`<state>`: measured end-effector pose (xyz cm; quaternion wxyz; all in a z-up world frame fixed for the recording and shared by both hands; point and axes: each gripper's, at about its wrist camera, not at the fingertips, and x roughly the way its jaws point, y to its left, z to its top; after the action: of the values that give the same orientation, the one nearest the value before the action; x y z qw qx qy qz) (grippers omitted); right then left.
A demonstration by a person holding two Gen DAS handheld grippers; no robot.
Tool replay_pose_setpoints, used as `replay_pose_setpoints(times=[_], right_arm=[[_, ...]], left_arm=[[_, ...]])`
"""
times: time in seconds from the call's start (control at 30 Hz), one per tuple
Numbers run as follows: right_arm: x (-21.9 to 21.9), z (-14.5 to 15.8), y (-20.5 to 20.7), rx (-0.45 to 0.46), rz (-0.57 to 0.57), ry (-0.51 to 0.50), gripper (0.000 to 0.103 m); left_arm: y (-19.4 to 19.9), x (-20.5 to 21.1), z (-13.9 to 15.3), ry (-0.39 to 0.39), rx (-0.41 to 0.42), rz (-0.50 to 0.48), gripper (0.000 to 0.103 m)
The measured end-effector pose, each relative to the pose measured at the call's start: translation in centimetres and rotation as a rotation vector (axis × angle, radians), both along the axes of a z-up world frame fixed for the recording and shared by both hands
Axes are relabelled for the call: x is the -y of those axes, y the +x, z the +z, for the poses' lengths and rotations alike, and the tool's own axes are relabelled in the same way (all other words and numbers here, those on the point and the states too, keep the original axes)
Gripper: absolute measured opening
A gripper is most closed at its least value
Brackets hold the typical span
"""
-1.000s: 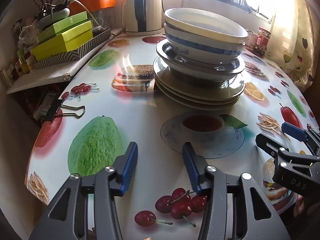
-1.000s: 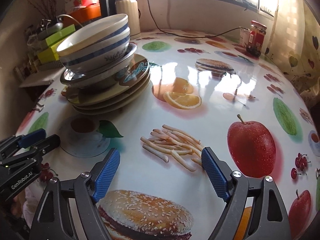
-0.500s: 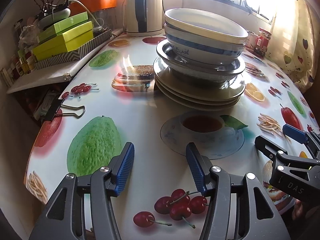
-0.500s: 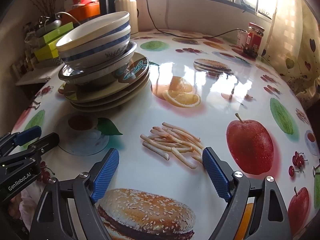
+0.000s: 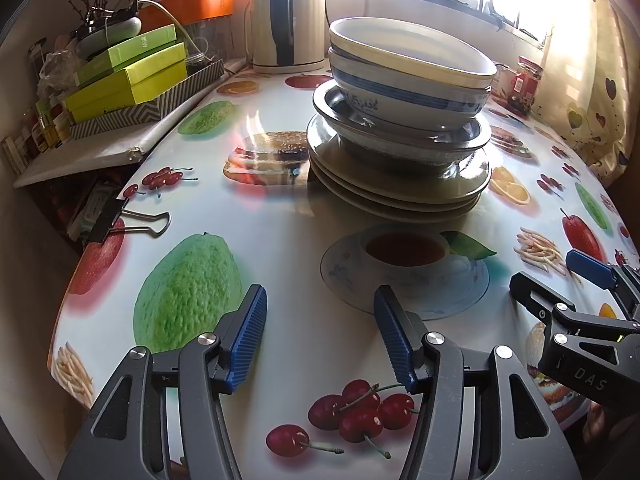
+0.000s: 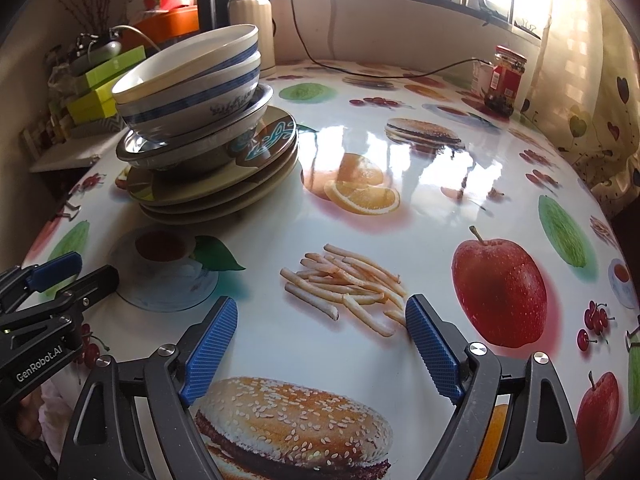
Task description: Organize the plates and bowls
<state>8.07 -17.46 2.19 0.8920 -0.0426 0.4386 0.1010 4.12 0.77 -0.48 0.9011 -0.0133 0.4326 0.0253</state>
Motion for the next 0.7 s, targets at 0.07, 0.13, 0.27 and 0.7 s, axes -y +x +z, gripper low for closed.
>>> replay_pose_setpoints(times=[0.07, 0.13, 0.27, 0.7], right_arm=[[-0.01, 0.00, 0.00, 0.000, 0.000, 0.000, 0.087], [-0.04, -0.03, -0.02, -0.001, 0.000, -0.001, 0.087], [0.03, -0.01, 0.01, 0.000, 0.000, 0.000, 0.087], [0.05, 0.00, 0.00, 0.003, -0.001, 0.000, 0.088]], left_arm=[[-0.01, 0.01, -0.01, 0.000, 0.000, 0.000, 0.057], [0.00, 0.02, -0.02, 0.001, 0.000, 0.000, 0.058], [0.00, 0.01, -0.03, 0.000, 0.000, 0.000, 0.058], [0.02, 0.02, -0.04, 0.000, 0.001, 0.000, 0.059]])
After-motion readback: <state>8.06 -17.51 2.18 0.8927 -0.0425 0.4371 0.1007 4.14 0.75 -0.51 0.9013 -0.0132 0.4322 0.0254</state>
